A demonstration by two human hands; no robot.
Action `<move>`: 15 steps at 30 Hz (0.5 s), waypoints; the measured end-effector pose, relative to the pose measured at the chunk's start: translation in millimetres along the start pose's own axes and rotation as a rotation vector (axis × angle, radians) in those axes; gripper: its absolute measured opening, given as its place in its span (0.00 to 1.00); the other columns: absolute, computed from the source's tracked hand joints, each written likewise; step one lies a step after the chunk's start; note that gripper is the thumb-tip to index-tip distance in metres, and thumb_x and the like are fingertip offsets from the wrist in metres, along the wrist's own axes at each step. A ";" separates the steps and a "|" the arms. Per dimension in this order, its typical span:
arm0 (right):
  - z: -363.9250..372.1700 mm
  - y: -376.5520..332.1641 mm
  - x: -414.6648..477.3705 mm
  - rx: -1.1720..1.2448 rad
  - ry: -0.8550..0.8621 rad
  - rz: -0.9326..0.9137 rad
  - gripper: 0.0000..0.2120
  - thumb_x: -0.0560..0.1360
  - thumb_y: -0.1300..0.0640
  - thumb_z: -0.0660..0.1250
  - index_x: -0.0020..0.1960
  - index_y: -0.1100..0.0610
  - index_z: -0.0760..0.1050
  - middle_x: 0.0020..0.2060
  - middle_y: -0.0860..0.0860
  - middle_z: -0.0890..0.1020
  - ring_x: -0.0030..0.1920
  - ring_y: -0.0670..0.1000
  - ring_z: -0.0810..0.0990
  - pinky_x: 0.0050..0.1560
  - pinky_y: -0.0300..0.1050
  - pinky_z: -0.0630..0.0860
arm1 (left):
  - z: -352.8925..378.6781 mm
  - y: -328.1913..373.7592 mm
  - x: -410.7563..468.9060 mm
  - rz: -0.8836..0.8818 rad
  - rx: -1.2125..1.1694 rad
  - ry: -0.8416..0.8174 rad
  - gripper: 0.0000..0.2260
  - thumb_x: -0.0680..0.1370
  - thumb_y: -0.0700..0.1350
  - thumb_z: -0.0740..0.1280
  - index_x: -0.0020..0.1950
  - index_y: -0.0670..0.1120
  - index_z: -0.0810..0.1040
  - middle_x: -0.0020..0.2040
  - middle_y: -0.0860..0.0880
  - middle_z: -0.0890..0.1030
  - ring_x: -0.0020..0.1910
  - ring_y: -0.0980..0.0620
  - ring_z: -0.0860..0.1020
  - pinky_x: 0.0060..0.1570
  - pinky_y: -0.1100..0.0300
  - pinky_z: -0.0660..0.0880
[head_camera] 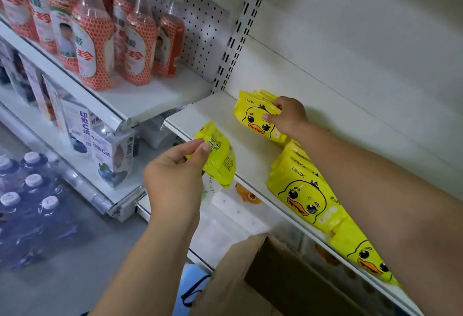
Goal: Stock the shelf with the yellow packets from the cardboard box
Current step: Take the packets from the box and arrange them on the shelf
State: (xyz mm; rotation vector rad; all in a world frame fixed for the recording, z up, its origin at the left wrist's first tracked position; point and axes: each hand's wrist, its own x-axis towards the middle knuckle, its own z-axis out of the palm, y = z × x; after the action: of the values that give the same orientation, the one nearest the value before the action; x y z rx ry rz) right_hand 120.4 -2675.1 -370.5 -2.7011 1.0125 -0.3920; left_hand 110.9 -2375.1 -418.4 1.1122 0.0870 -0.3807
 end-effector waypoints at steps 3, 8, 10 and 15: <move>9.0 15.7 11.2 -0.069 0.021 0.033 0.19 0.71 0.50 0.78 0.56 0.56 0.79 0.55 0.54 0.82 0.58 0.57 0.78 0.51 0.46 0.71 | 3.1 -3.2 5.5 0.002 -0.015 -0.002 0.06 0.74 0.43 0.78 0.41 0.54 0.88 0.46 0.39 0.86 0.44 0.48 0.82 0.58 0.44 0.81; 7.1 28.8 13.5 -0.272 0.084 0.089 0.22 0.69 0.45 0.78 0.58 0.53 0.78 0.58 0.53 0.79 0.64 0.57 0.72 0.60 0.53 0.70 | 12.6 -13.3 10.3 -0.017 -0.036 -0.010 0.06 0.74 0.43 0.78 0.42 0.56 0.89 0.48 0.41 0.87 0.51 0.43 0.85 0.60 0.41 0.80; 4.9 24.8 5.9 -0.189 0.156 0.081 0.20 0.70 0.45 0.77 0.57 0.53 0.77 0.58 0.52 0.78 0.64 0.56 0.72 0.60 0.53 0.69 | 16.6 -16.0 9.5 -0.039 -0.054 -0.024 0.05 0.75 0.42 0.77 0.43 0.52 0.89 0.47 0.45 0.88 0.53 0.43 0.86 0.61 0.44 0.80; -10.6 -12.2 -60.9 0.456 0.147 0.051 0.11 0.77 0.46 0.70 0.50 0.53 0.79 0.44 0.45 0.82 0.47 0.45 0.80 0.51 0.43 0.76 | 21.9 -12.7 1.0 -0.088 -0.102 -0.151 0.04 0.76 0.38 0.74 0.50 0.43 0.85 0.48 0.42 0.87 0.47 0.45 0.86 0.55 0.49 0.82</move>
State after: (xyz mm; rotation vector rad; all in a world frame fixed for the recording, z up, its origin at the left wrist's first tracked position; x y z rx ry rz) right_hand 80.2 -2626.7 -367.0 -2.2605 0.8947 -0.7226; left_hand 104.8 -2399.7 -419.7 0.9784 0.0216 -0.5322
